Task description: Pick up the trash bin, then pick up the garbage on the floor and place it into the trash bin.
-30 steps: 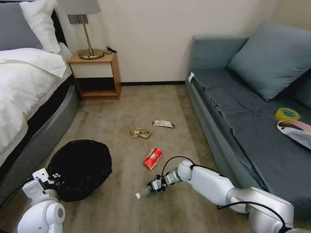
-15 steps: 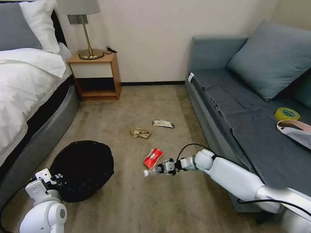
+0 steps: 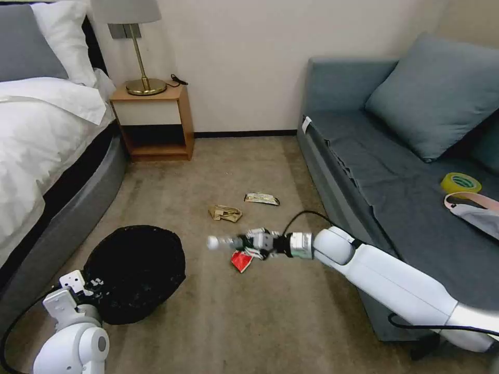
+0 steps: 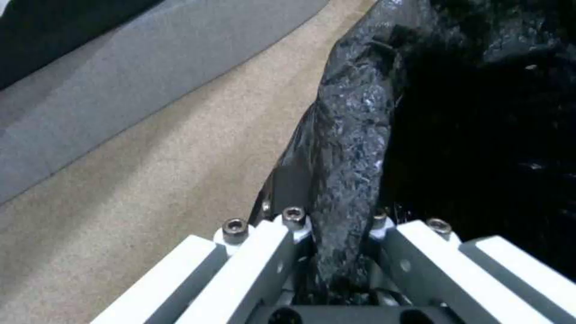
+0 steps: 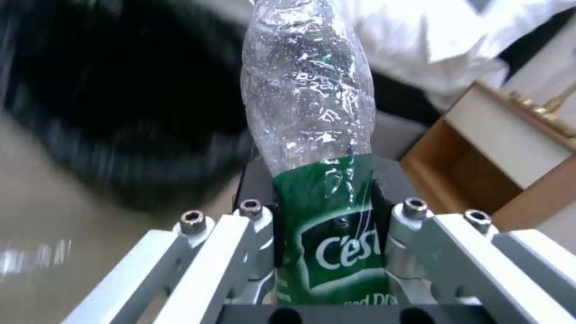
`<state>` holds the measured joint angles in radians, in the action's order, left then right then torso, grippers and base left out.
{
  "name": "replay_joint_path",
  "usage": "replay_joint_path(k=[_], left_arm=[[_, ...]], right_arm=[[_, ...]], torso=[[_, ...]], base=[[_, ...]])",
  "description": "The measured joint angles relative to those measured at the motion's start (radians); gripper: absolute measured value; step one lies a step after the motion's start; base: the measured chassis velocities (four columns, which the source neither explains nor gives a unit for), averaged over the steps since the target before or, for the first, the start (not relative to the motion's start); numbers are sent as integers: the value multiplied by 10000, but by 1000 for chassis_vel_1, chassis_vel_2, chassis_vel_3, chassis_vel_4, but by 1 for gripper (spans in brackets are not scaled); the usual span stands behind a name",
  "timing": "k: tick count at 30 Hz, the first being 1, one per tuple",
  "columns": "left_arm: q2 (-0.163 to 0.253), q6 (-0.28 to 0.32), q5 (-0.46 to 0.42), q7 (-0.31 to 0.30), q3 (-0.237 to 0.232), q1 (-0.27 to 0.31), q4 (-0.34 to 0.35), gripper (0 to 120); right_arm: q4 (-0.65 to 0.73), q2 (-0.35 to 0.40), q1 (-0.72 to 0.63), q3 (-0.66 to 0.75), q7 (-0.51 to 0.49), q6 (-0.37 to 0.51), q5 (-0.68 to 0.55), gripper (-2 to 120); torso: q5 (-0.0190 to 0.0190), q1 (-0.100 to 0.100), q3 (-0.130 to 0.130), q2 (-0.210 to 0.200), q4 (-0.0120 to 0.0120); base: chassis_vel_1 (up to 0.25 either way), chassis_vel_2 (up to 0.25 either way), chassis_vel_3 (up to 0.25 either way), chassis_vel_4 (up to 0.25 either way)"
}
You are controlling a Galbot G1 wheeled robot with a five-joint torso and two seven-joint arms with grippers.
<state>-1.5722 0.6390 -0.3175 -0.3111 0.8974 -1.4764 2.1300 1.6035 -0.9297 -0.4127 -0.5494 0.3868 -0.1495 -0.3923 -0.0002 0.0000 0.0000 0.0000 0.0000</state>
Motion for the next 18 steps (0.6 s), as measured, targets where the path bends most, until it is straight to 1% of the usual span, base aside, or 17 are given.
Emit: replay_joint_path(k=[4, 5, 8, 10, 14, 16, 18], left_arm=[[-45, 1, 56, 12, -49, -23, 84, 1], [-45, 1, 56, 12, -49, -23, 84, 1], [-81, 7, 88, 15, -77, -38, 156, 1], [-88, 10, 96, 14, -86, -42, 171, 1], [-155, 16, 163, 23, -139, -50, 236, 1], [-164, 16, 170, 25, -147, -51, 239, 1], [-201, 17, 215, 32, -180, -48, 248, 1]], right_arm=[[253, -532, 286, -698, -1327, 336, -554, 22], [253, -532, 286, -698, -1327, 336, -554, 22], [189, -897, 505, -1128, -1963, 658, -880, 22], [177, -986, 547, -1202, -2069, 724, -943, 22], [42, -1724, 844, -1673, -2659, 1083, -1184, 21], [27, -1807, 872, -1724, -2722, 1114, -1203, 21], [-98, -2287, 985, -1987, -2951, 1237, -1236, 21]], torso=[[2, 0, 0, 0, 0], [2, 0, 0, 0, 0], [-1, 0, 0, 0, 1], [0, 0, 0, 0, 0], [0, 0, 0, 0, 0], [0, 0, 0, 0, 1], [0, 0, 0, 0, 1]], base=[[0, 0, 0, 0], [0, 0, 0, 0], [0, 0, 0, 0], [0, 0, 0, 0], [0, 0, 0, 0], [0, 0, 0, 0], [0, 0, 0, 0]])
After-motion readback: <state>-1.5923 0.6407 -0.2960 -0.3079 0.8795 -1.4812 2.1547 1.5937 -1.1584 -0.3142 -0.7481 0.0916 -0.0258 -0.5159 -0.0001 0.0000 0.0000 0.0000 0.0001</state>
